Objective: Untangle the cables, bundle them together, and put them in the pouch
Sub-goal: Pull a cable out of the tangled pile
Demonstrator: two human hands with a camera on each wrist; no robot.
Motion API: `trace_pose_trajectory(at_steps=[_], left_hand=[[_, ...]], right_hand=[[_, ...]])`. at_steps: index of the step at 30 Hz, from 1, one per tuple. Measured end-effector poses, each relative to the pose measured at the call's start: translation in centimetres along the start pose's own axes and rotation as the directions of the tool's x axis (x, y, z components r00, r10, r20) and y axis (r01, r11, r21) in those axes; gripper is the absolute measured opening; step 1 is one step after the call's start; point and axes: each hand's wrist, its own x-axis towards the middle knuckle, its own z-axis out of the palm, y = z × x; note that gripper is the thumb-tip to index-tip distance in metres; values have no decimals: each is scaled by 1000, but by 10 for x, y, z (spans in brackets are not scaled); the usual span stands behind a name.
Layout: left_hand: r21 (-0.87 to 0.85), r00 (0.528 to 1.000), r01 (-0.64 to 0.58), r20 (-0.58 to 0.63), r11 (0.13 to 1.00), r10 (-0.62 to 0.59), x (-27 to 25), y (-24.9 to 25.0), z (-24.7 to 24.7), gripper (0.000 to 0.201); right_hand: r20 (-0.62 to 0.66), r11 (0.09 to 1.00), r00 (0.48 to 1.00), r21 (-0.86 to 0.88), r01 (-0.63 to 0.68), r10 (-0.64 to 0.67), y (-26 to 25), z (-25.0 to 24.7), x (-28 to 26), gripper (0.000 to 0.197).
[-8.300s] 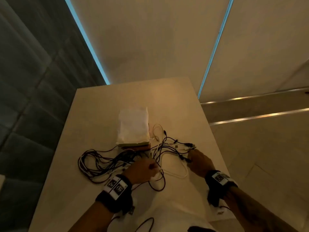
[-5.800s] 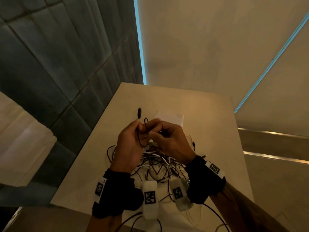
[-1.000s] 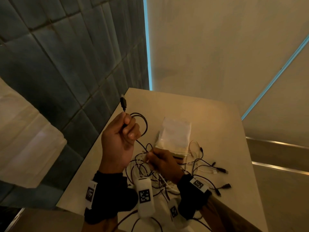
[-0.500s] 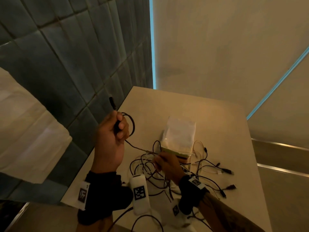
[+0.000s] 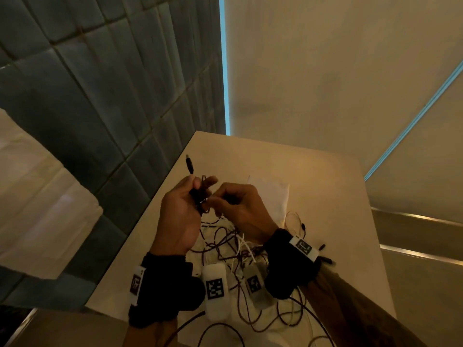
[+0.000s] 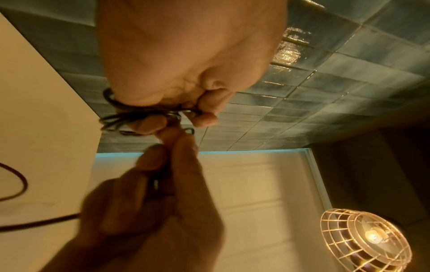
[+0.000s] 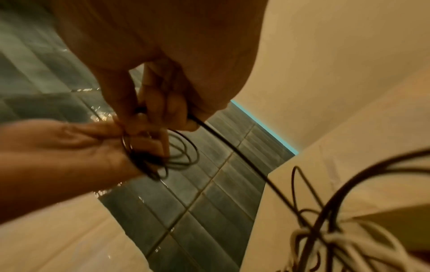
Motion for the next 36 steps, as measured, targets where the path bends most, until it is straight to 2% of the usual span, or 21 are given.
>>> trace_pose_trajectory(at_steps=[3, 7, 12, 16, 21, 24, 28, 31, 36], left_hand=[[-106, 999, 6, 53, 994, 0, -4, 6, 4, 33], [-123, 995, -72, 54, 990, 80, -6, 3, 7, 33], [-143, 986, -140, 66, 980, 150, -4, 7, 3, 29], [-149, 983, -156, 74, 977, 168, -4, 9, -1, 29], [-166, 966, -238, 62, 957, 251, -7, 24, -6, 31], [-149, 961, -268, 28, 952, 275, -10, 32, -11, 31], [-48, 959, -274, -94, 960, 269, -9, 30, -18, 32], [28, 959, -220, -177, 975, 221, -5, 20, -19, 32], [124, 971, -92, -210, 988, 116, 0, -3, -14, 33]], right_hand=[[49, 999, 998, 16, -41, 40, 9, 3, -9, 18], [50, 989, 996, 126, -84, 78, 40, 3, -20, 28], [77, 975, 972, -7, -220, 220, 91, 4, -43, 38], [62, 972, 976, -127, -200, 209, 115, 6, -48, 41], [71, 970, 979, -165, -179, 192, 125, 8, -53, 31], [64, 957, 977, -226, -183, 202, 134, 10, -52, 34], [-42, 938, 976, -271, -218, 214, 129, 8, -39, 25], [-135, 959, 968, -164, -232, 211, 106, 3, -21, 21], [-200, 998, 978, -14, -67, 63, 42, 3, 5, 16]])
